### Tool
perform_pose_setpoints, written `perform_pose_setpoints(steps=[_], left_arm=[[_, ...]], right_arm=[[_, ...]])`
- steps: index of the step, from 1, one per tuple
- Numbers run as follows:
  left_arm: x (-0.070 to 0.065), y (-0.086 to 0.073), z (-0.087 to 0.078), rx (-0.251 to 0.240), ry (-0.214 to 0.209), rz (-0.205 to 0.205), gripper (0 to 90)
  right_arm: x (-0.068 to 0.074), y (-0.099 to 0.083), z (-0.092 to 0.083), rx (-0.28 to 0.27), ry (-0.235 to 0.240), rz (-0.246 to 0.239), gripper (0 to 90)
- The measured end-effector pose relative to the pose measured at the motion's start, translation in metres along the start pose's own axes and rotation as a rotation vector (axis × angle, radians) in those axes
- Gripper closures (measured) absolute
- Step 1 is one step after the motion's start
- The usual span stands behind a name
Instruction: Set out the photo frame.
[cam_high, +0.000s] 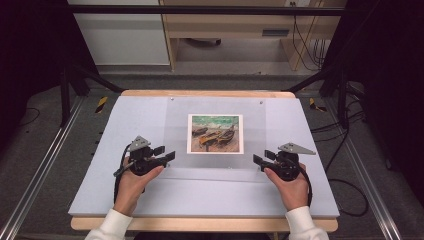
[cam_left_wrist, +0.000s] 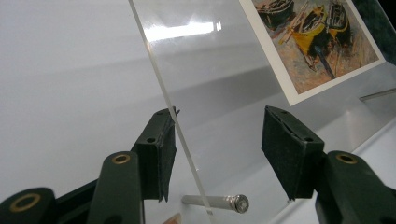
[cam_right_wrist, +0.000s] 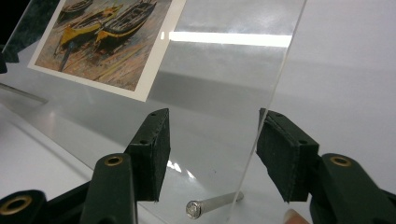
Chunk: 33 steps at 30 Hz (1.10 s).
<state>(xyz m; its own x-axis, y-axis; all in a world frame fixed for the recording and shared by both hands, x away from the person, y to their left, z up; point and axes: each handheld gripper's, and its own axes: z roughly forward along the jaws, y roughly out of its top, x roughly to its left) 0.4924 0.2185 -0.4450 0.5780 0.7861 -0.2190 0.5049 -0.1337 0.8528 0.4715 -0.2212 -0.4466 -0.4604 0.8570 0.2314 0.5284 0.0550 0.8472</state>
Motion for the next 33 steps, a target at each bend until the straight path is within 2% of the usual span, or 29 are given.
perform_pose_setpoints(steps=[6, 30, 33], left_arm=[[-0.001, -0.002, -0.004, 0.000, 0.003, -0.003, 47.0], [-0.010, -0.011, -0.018, 0.002, 0.029, 0.037, 54.6], [-0.012, -0.013, -0.020, 0.000, 0.036, 0.030, 56.6]], right_arm=[[0.001, -0.001, -0.003, -0.002, -0.002, 0.004, 47.8], [0.008, -0.012, -0.018, -0.009, -0.011, -0.027, 58.9], [0.008, -0.013, -0.020, -0.010, -0.008, -0.021, 60.8]])
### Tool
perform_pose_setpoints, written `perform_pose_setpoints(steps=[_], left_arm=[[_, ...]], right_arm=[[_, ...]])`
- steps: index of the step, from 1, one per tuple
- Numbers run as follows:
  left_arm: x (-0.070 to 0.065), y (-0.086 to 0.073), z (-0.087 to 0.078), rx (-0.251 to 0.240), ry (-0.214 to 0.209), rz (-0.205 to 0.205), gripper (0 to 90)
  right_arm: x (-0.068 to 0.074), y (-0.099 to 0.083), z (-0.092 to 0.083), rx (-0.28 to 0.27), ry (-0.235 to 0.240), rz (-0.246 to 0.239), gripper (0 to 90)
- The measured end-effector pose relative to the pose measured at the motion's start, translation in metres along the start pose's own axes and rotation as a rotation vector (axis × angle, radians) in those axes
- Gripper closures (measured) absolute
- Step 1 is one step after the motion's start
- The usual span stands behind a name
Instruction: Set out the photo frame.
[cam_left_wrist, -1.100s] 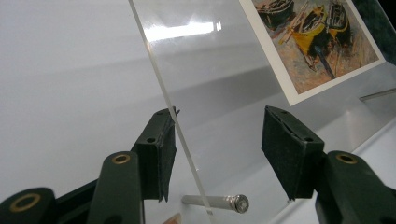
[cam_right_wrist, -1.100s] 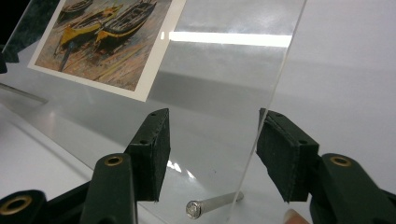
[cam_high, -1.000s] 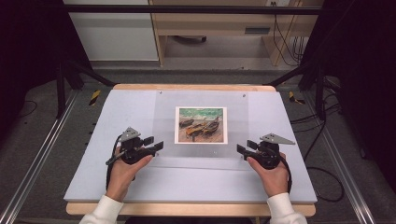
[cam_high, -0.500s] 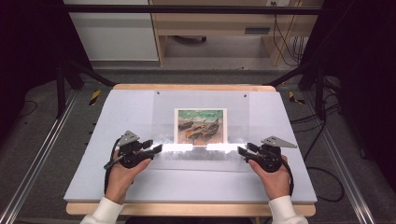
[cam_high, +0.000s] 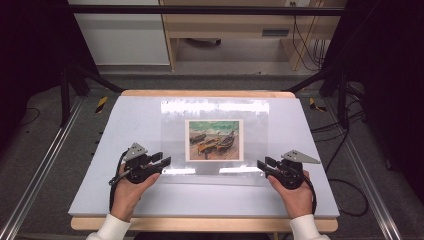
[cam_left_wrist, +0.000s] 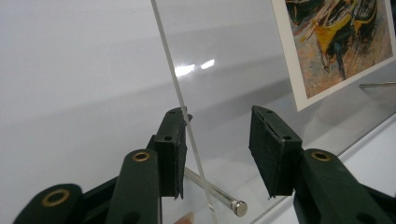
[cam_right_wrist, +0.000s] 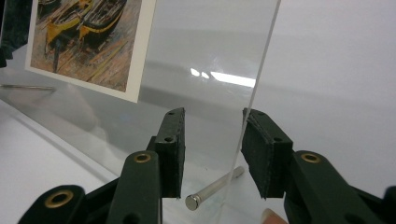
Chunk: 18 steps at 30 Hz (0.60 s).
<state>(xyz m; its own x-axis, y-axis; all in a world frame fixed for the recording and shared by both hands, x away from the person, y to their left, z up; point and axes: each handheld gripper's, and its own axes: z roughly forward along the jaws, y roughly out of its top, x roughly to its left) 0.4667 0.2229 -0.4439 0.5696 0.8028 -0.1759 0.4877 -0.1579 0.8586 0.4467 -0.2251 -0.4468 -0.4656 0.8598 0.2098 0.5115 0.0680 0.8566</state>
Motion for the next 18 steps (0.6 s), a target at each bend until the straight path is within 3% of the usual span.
perform_pose_setpoints(steps=[10, 18], left_arm=[[-0.0053, -0.0043, -0.0044, 0.004, 0.020, 0.031, 58.7], [-0.0058, -0.0063, -0.0066, 0.004, 0.020, 0.026, 61.0]], right_arm=[[0.0025, -0.0050, -0.0050, -0.001, -0.005, -0.004, 64.4], [0.0035, -0.0070, -0.0071, 0.002, -0.005, -0.006, 66.0]])
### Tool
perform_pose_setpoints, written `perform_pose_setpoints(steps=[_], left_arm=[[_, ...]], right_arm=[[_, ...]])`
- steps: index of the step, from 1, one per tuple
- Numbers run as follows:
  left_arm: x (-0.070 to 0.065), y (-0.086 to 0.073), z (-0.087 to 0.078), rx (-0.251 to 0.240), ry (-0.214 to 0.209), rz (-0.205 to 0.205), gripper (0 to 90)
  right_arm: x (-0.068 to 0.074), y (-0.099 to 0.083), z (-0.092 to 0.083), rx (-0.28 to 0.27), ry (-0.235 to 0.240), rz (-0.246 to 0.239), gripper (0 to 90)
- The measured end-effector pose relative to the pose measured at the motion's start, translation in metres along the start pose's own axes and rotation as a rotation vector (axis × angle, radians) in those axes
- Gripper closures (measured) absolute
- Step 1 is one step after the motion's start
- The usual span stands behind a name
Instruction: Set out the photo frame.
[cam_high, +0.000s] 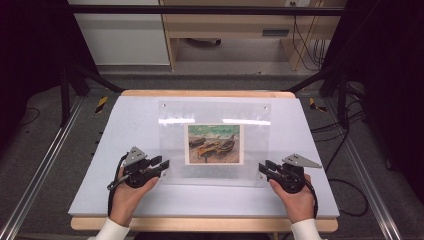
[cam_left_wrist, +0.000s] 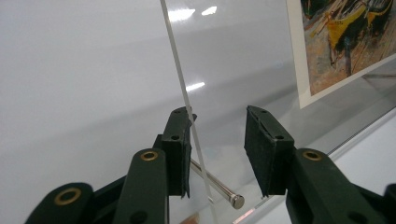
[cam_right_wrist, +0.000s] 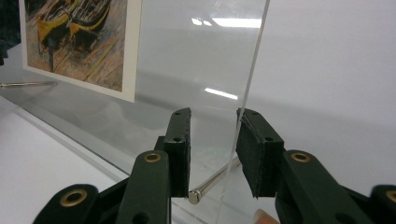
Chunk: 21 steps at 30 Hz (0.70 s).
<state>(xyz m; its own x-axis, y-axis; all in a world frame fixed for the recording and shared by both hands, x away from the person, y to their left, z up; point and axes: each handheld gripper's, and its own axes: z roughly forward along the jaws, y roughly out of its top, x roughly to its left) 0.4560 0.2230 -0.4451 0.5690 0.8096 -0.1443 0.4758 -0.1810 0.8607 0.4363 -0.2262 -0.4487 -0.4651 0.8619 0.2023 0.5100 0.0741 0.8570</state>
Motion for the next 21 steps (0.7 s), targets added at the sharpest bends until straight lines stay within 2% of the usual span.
perform_pose_setpoints(steps=[21], left_arm=[[-0.0020, -0.0027, -0.0030, 0.007, 0.005, 0.016, 63.1]], right_arm=[[0.0015, -0.0026, -0.0030, 0.009, -0.005, -0.008, 68.2]])
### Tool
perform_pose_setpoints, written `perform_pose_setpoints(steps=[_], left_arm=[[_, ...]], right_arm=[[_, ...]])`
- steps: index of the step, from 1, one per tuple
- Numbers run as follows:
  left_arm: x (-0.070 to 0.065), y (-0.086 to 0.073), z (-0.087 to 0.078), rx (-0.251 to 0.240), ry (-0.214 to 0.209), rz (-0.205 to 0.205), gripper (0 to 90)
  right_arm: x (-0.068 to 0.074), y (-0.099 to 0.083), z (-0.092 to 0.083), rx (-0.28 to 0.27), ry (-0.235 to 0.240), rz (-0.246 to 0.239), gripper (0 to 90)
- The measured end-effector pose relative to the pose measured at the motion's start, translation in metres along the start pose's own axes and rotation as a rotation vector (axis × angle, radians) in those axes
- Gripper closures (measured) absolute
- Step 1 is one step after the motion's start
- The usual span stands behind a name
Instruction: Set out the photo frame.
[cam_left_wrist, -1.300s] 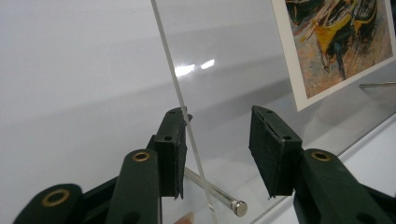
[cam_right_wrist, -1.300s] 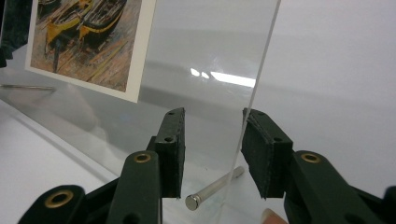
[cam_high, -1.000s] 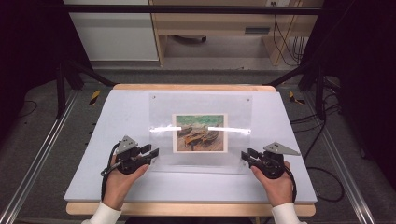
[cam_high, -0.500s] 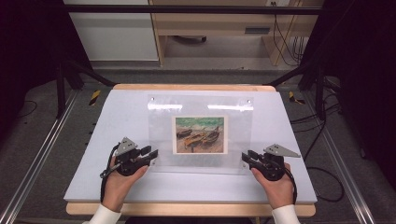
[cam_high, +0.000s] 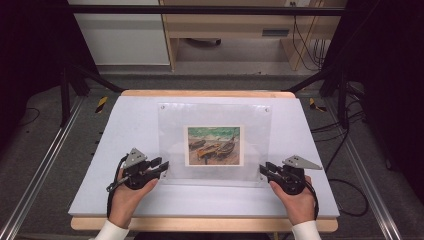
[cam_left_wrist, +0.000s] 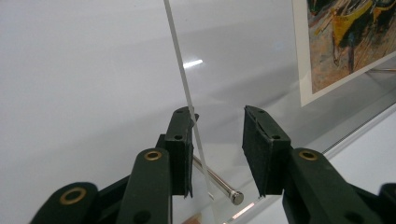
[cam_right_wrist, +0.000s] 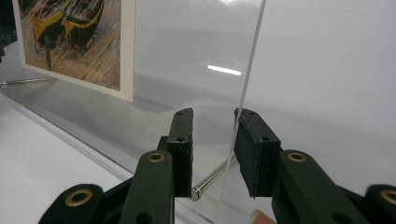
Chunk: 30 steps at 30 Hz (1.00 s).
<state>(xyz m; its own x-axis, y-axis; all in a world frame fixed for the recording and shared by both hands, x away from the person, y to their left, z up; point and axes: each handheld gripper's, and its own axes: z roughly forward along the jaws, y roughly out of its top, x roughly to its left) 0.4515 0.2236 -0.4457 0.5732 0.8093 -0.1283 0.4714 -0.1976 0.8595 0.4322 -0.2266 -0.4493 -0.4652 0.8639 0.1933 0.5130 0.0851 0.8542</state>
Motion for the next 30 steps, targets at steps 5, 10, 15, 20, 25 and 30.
perform_pose_setpoints(steps=[5, 10, 15, 20, 25, 30], left_arm=[[-0.0007, -0.0012, -0.0012, 0.002, 0.001, 0.002, 64.3], [-0.0017, -0.0019, -0.0022, 0.007, 0.006, 0.009, 65.0], [-0.0024, -0.0027, -0.0026, 0.007, 0.007, 0.013, 65.4], [-0.0036, -0.0039, -0.0034, 0.010, 0.011, 0.018, 65.9], [-0.0046, -0.0054, -0.0042, 0.013, 0.014, 0.023, 66.2], [-0.0054, -0.0068, -0.0051, 0.015, 0.013, 0.028, 66.5]], right_arm=[[0.0007, -0.0011, -0.0011, 0.003, -0.002, -0.002, 69.2], [0.0011, -0.0019, -0.0021, 0.005, -0.002, -0.004, 69.9], [0.0013, -0.0028, -0.0028, 0.008, -0.003, -0.005, 70.4], [0.0014, -0.0037, -0.0035, 0.009, -0.003, -0.003, 70.9], [0.0022, -0.0051, -0.0046, 0.012, -0.003, -0.008, 71.0], [0.0038, -0.0057, -0.0056, 0.017, -0.007, -0.007, 71.0]])
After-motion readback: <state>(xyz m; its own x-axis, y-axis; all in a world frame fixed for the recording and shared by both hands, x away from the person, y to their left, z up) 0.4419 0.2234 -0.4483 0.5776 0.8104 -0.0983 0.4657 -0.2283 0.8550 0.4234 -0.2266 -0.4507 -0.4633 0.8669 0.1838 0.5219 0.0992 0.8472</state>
